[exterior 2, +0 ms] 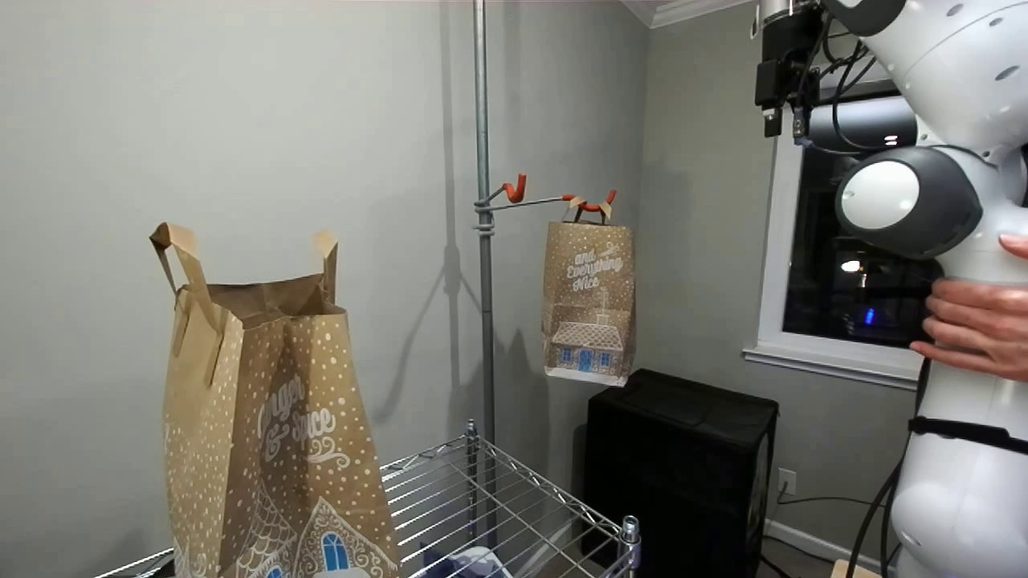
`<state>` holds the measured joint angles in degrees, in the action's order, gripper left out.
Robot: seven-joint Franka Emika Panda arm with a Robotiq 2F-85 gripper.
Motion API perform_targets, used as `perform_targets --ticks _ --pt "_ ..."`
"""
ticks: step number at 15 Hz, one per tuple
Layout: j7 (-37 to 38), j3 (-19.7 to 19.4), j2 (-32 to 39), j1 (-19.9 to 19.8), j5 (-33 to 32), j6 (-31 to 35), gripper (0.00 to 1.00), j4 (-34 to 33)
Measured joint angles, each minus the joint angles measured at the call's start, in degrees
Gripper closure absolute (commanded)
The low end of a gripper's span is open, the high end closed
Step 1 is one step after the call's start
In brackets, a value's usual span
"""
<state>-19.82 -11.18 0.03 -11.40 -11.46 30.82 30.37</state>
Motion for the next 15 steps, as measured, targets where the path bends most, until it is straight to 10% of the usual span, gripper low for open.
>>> perform_targets --ticks 8,15 --pt "1.28 1.55 -4.39 2.02 -2.11 1.27 0.00 4.01" --pt "1.17 4.02 -10.35 4.89 -15.23 4.57 0.00 24.97"
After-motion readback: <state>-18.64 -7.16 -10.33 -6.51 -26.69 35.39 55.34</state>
